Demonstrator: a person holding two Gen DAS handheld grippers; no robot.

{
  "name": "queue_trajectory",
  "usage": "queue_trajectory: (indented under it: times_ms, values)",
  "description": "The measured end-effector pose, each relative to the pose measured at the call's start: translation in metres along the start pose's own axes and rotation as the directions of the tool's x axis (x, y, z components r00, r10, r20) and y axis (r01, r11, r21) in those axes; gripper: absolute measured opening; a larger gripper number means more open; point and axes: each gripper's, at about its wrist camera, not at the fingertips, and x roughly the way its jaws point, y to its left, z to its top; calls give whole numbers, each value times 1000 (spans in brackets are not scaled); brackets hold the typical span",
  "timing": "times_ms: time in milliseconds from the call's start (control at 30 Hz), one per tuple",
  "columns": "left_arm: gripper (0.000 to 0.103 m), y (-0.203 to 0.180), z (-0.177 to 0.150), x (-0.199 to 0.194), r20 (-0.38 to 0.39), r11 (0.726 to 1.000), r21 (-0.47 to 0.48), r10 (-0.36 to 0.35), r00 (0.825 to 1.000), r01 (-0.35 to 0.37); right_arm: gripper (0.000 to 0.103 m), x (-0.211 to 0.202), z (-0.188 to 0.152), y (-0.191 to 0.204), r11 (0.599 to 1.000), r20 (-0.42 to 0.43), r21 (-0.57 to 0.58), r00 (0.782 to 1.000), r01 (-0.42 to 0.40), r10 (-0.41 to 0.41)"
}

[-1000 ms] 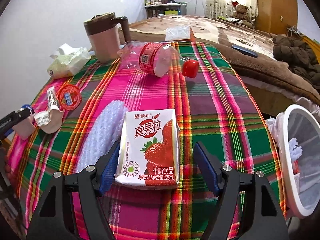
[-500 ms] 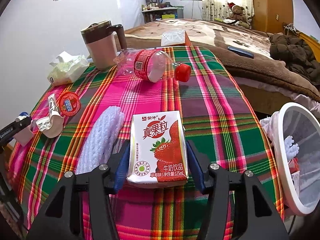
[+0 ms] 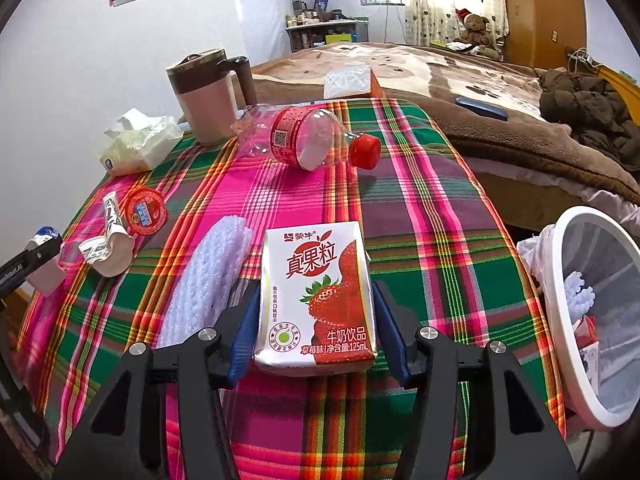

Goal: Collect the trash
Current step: 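Grasp the strawberry milk carton with the right tool while the left tool grasps the white tub, then carry the tub and milk carton with both tools over the white bin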

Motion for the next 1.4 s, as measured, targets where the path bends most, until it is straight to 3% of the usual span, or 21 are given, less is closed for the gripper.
queue_trajectory:
  times_ms: [433,933,1167,1400]
  values:
    - [63,-17,-9,-22,29,998,59,-5,1000,3,55,-13,1,-8,1000,32,7,999,-1,0]
    - [63,-74,-18,-63,89,980,172,-114,989,98,55,-44,3,-35,999,108,44,994,7,-11]
    - [63,-113,-22,-76,79,954,229,-217,973,194,55,-60,5,-59,996,138,79,989,31,-42]
    - [63,-165,-29,-85,52,909,294,-324,945,296,55,-82,6,-90,990,182,121,979,67,-88]
